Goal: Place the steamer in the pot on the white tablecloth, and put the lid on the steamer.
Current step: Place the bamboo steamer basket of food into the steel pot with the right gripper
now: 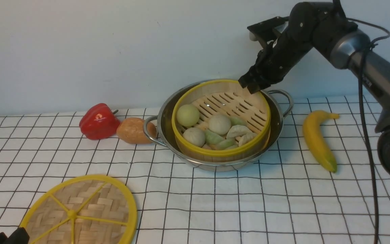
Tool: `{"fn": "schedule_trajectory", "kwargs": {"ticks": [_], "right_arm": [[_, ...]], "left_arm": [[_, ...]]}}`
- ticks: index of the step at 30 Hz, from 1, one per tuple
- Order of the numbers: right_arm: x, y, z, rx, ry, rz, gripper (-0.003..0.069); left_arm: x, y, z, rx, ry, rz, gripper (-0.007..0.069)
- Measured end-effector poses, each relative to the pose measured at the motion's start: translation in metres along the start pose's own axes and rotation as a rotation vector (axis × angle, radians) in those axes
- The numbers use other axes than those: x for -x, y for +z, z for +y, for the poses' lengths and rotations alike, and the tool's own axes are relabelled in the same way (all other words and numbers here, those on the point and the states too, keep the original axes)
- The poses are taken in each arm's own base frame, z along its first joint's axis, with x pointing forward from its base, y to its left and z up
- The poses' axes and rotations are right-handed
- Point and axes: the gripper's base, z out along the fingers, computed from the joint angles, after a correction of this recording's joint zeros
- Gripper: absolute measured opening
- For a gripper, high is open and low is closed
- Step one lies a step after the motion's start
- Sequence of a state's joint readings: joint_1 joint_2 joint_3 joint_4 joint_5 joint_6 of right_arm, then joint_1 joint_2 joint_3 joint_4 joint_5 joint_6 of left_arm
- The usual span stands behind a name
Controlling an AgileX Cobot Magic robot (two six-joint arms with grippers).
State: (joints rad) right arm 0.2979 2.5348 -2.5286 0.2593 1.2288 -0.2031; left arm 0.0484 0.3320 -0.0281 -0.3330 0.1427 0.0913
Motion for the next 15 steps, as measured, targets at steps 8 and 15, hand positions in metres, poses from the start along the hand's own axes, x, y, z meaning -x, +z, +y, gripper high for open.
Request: {"fn": "schedule_trajectory", "kwargs": {"ticks": [8,15], "right_arm": [[0.001,0.003,0.02,0.065,0.009,-0.003,0.0011],[0.001,0.005,0.026,0.044,-0.014,0.008,0.001]], "left_arm": [[0.0,0.0,0.0,0.0,0.0,0.0,0.0243],[0.0,0.0,0.0,0.0,0.0,0.0,0.0243]]}}
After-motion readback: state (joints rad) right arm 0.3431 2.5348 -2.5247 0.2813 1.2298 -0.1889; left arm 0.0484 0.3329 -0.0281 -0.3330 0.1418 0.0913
